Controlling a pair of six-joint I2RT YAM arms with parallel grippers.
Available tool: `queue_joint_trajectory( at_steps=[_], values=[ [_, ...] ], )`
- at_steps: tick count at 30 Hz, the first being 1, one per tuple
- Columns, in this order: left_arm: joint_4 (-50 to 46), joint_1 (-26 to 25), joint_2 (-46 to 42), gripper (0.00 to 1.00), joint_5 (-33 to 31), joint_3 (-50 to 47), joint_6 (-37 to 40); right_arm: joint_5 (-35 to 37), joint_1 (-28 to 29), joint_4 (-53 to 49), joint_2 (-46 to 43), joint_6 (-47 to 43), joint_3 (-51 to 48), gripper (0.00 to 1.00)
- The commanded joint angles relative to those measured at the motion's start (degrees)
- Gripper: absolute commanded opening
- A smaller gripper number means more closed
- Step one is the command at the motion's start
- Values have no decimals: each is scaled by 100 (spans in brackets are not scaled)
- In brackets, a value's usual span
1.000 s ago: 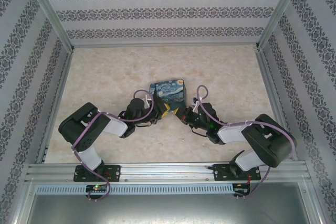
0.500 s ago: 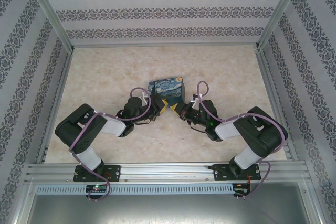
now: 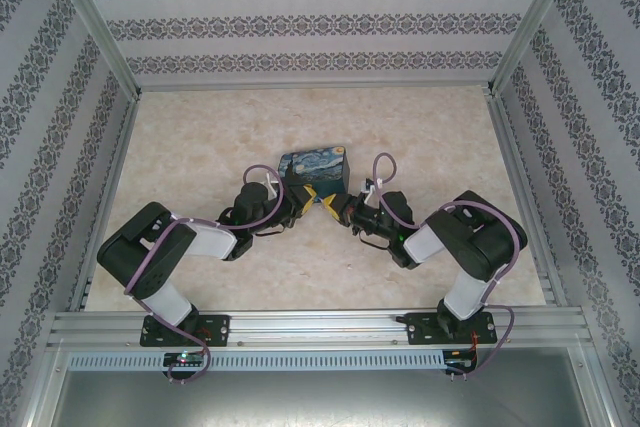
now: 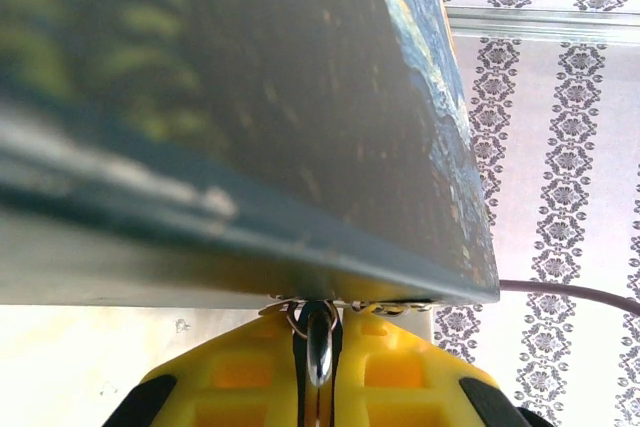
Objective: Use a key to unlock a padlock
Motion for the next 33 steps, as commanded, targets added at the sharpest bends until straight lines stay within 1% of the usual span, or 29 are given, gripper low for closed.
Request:
queue_joint_trajectory(
  at_steps=[1, 6, 10, 25, 33],
  values=[
    [543, -145, -258, 0, 774, 167, 106, -72, -124, 249, 140, 132, 221, 0],
    [511, -145, -246, 0, 834, 149, 151, -350, -331, 240, 207, 199, 304, 0],
    [474, -142, -234, 0, 859, 124, 180, -445, -375, 223, 278, 228, 404, 0],
    [421, -142, -232, 0, 913, 131, 263, -507, -377, 252, 455, 404, 656, 0],
    [435, -149, -252, 0, 893, 89, 307, -551, -352, 552, 746, 788, 603, 0]
  ],
)
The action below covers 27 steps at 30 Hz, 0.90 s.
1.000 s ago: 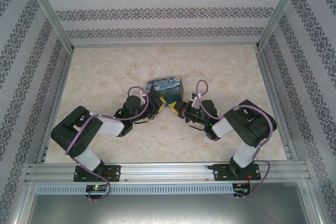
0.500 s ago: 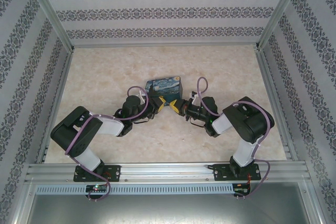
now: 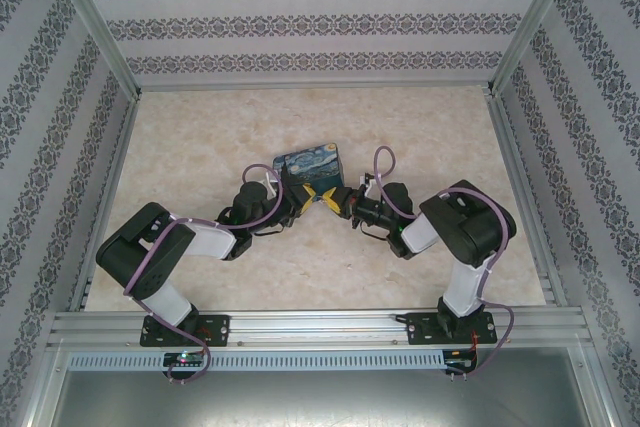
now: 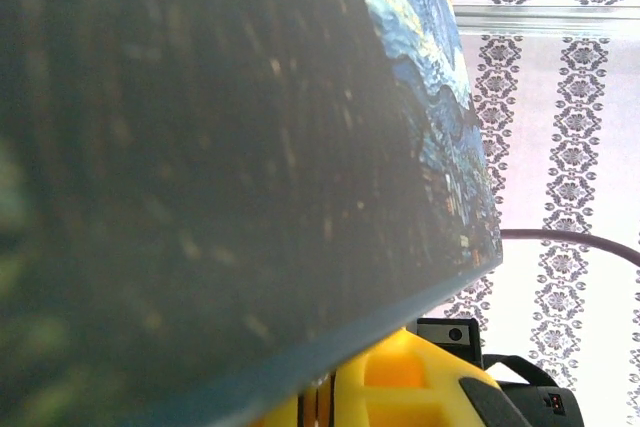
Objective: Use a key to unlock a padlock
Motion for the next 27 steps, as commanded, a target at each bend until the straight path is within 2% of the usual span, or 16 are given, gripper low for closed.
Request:
queue_joint_trajectory(
  at_steps=[1, 14, 27],
  values=[
    [495, -191, -221, 0, 848, 86, 102, 155, 75, 314, 133, 178, 195, 0],
    [337, -190, -249, 0, 699, 121, 128, 576, 775, 309, 114, 338, 535, 0],
    [331, -195, -226, 0, 785, 117, 157, 570, 652, 314, 368, 377, 774, 0]
  ],
)
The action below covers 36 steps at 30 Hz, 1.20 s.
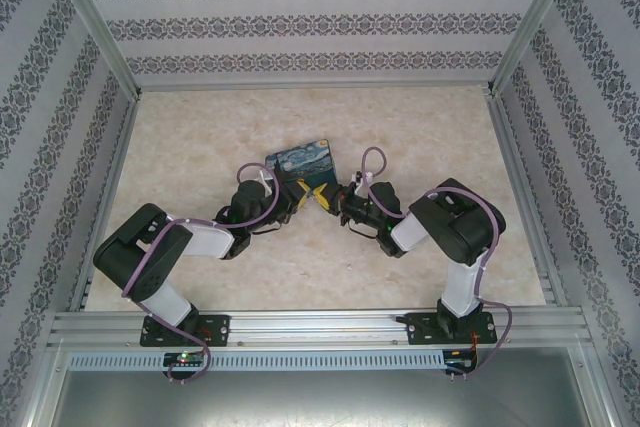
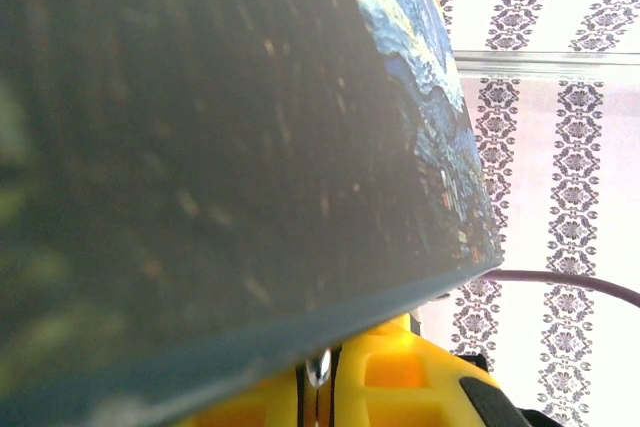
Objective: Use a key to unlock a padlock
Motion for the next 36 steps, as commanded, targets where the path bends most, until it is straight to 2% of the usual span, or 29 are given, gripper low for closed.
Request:
queue_joint_trajectory(
  at_steps=[1, 5, 13, 17, 23, 26, 36],
  values=[
    [424, -278, -140, 0, 1183, 122, 133, -222, 214, 360, 129, 74, 442, 0],
    [504, -295, -18, 0, 1196, 122, 101, -364, 360, 285, 115, -29, 770, 0],
    [942, -345, 191, 0, 1105, 71, -112, -376, 438, 208, 163, -86, 815, 0],
    [642, -344, 61, 0, 884, -22, -59, -282, 338, 350, 157, -87, 605, 0],
    [-48, -335, -299, 0, 585, -116, 175, -192, 242, 321, 59, -120, 468, 22],
    [-344, -327, -476, 0, 428, -162, 245, -170, 172, 325, -3, -143, 377, 36],
    [-775, -271, -579, 0, 294, -191, 543, -221, -39, 299, -474, -359, -230, 60]
  ],
)
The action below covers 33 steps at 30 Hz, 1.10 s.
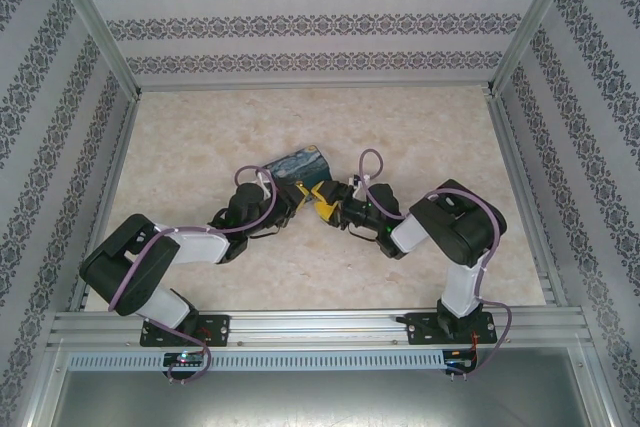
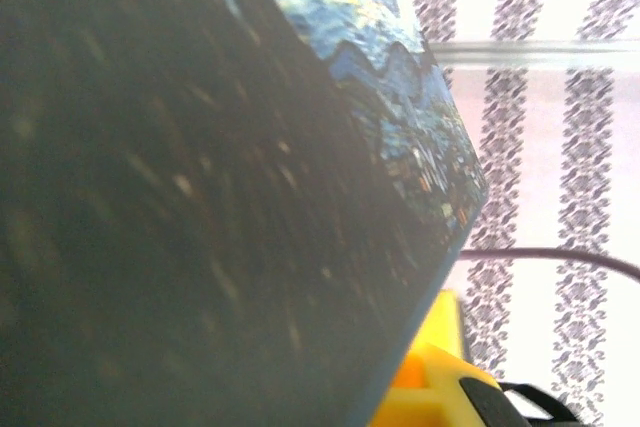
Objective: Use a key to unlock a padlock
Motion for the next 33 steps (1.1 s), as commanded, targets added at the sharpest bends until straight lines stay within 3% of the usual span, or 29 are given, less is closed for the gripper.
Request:
queue_joint_trajectory(
  at_steps=[1, 12, 19, 23, 27, 33],
  values=[
    [-207, -123, -41, 0, 358, -41, 328, -72, -99, 497, -365, -204, -177, 62],
    [-122, -44, 147, 0, 465, -75, 645, -366, -287, -300, -1186, -775, -910, 63],
    [-201, 67, 198, 0, 689, -23, 925, -482, -275, -1253, -1561, -1555, -1034, 58],
    [-253, 149, 227, 0, 830, -9, 1023, -324, -238, -2827, -2095, -2638, -844, 56],
    [-361, 213, 236, 0, 953, 45, 1089, 478, 40, -5551, -2990, -4331, -139, 55],
    [-442, 249, 336, 0, 1135, 208, 1117, 1680, 374, -7128, -3552, -5851, 347, 55]
  ],
)
